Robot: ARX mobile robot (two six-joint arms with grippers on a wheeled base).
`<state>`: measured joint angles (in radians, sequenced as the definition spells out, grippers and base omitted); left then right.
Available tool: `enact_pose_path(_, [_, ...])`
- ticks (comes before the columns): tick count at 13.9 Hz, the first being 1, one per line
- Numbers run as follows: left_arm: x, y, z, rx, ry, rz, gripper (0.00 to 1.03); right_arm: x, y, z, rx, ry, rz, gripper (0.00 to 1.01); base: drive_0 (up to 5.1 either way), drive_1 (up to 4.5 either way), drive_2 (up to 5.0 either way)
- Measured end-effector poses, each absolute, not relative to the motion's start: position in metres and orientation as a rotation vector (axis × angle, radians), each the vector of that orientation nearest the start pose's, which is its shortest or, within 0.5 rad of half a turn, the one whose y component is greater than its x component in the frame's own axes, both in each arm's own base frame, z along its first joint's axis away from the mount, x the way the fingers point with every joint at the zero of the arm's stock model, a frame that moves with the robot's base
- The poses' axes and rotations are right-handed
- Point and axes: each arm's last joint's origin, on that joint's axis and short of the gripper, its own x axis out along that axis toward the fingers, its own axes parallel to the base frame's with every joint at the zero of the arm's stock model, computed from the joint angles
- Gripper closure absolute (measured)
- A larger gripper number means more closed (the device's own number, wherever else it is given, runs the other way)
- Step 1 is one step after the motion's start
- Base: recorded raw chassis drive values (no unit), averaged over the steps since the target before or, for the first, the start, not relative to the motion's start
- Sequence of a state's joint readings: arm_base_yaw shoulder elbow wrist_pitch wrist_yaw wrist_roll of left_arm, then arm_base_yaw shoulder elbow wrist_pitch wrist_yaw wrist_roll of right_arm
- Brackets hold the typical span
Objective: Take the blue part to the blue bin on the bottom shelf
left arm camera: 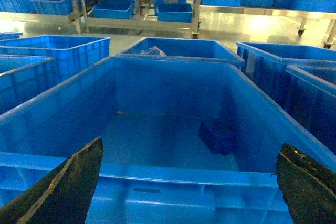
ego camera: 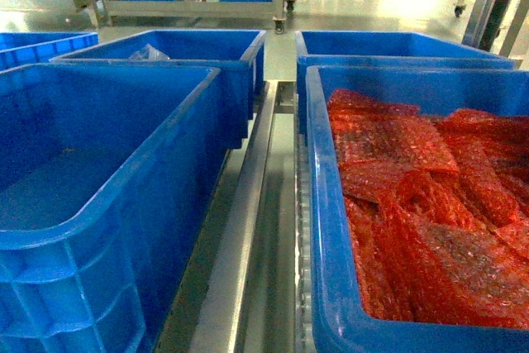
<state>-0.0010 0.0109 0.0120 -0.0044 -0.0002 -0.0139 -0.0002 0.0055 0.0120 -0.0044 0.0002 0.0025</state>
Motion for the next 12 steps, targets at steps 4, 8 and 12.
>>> enact_pose_path(4, [0.0976,-0.0001,0.1663,-0.014,0.003,-0.001,0.05,0.0973,0.0000,0.1668,0.002,-0.002,0.000,0.03,0.0,0.00,0.0])
enact_pose_path(8, [0.0976,-0.0001,0.1663,-0.014,0.003,-0.001,0.05,0.0973,0.0000,0.1668,0.002,-0.002,0.000,0.03,0.0,0.00,0.0])
enact_pose_path(12, [0.0976,-0.0001,0.1663,-0.014,0.003,-0.001,0.05,0.0973,0.0000,0.1668,0.002,-0.002,0.000,0.03,0.0,0.00,0.0])
